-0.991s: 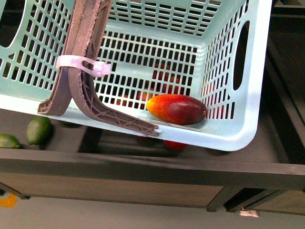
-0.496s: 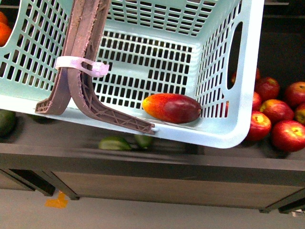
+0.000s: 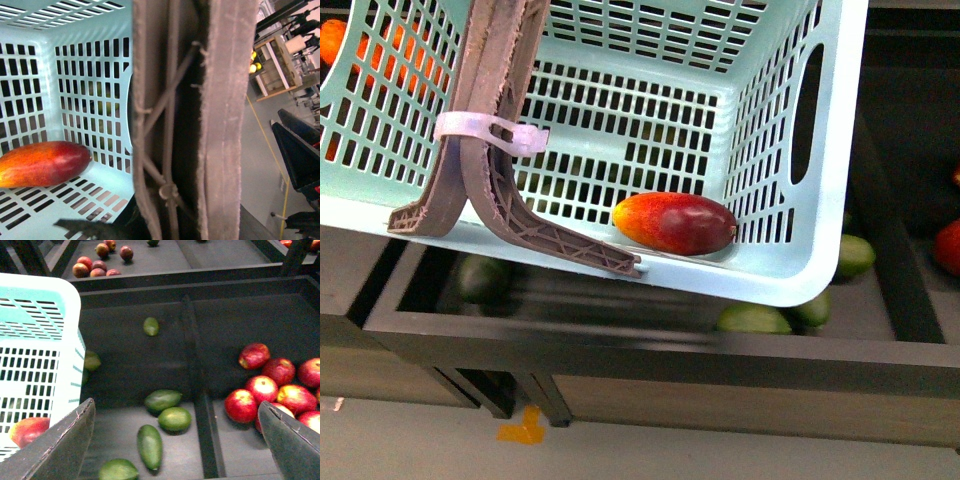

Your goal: Pick mango and avocado into basket

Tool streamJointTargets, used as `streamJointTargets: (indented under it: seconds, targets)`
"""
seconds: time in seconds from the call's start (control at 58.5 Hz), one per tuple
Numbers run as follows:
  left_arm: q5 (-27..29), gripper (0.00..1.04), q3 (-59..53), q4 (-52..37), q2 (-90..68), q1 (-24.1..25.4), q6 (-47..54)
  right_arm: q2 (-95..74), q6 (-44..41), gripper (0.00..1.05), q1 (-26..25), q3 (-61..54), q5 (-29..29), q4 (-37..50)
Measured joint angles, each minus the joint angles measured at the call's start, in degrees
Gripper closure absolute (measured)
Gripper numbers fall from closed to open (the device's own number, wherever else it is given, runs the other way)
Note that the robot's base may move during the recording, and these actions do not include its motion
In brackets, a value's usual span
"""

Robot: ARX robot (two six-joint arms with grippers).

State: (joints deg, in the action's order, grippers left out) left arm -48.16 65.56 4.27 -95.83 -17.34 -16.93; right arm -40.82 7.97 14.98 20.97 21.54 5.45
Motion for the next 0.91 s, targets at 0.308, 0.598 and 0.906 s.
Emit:
streamJointTargets:
  seconds: [0.308, 0.598, 0.906]
  targets:
    - [-0.4, 0.90, 0.0, 0.0, 0.0, 0.2, 0.0, -0.2, 0.0, 0.09, 0.1, 0.0, -0.3, 0.0]
    - [0.8, 0.90, 0.0, 0.0, -0.1, 0.9, 0.1, -0.1, 0.0, 0.09, 0.2, 0.0, -0.1, 0.0]
    - [-1.3, 0.90, 0.0, 0.0, -0.1, -0.4, -0.1, -13.6, -3.2, 0.09, -15.2, 7.0, -19.3, -9.3]
